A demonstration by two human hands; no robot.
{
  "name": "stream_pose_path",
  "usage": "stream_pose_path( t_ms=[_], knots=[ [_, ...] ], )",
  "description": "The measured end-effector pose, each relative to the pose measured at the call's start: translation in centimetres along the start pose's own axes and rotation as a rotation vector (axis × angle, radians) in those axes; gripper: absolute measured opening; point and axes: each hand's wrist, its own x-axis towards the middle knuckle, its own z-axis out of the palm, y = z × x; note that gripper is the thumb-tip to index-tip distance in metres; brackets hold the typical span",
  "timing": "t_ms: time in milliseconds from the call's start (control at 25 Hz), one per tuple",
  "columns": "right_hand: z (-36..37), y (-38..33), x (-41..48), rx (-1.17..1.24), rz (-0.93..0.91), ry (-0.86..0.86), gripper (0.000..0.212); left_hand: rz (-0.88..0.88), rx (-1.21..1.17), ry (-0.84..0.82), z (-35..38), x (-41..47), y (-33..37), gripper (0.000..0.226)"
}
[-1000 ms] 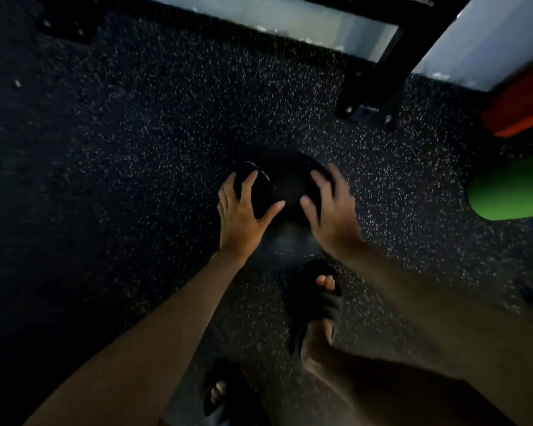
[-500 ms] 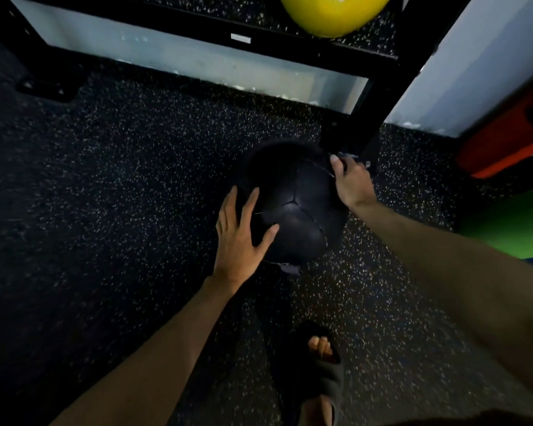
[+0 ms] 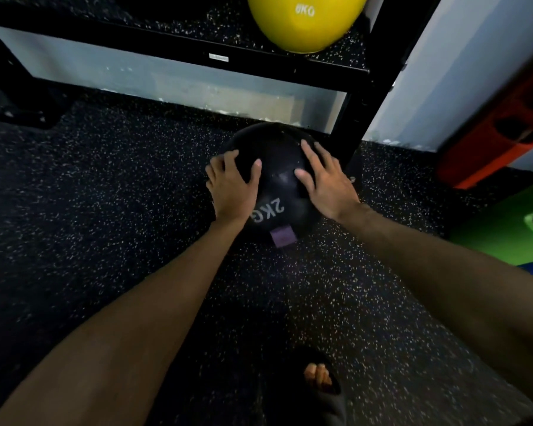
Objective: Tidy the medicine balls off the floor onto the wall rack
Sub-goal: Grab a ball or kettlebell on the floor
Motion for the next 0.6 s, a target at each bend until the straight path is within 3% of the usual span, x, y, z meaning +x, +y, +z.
stream_pose_path(
  t_ms=[80, 160, 240, 360, 440, 600],
  knots=[
    [-0.4, -0.6, 1.4, 0.07, 0.136, -0.008, 0.059, 0.077, 0.003, -0.11, -0.2, -0.7, -1.6, 0.064],
    [-0.5, -1.9, 1.9, 0.036, 0.156, 0.095, 0.053, 0.067, -0.03, -0.23, -0.9, -1.2, -3.1, 0.069],
    [-0.1, -4.3, 1.7, -0.111, -0.052, 0.242, 0.045, 0.036, -0.039, -0.264, -2.6, -1.4, -4.3, 0.062],
    [1.8, -11.6, 1.5, -0.161, -0.416, 0.274, 0.037, -0.062, 0.015, -0.198, -8.1, -2.4, -7.1, 0.033],
    [4.0, -19.1, 0.6, -0.07, -0.51, 0.14, 0.031, -0.21, 0.082, -0.186, -14.4, -4.3, -10.6, 0.022],
    [10.5, -35.8, -4.9, 0.05, -0.63, -0.329, 0.026, -0.52, 0.222, -0.043, -29.9, -12.0, -19.0, 0.018]
  ],
)
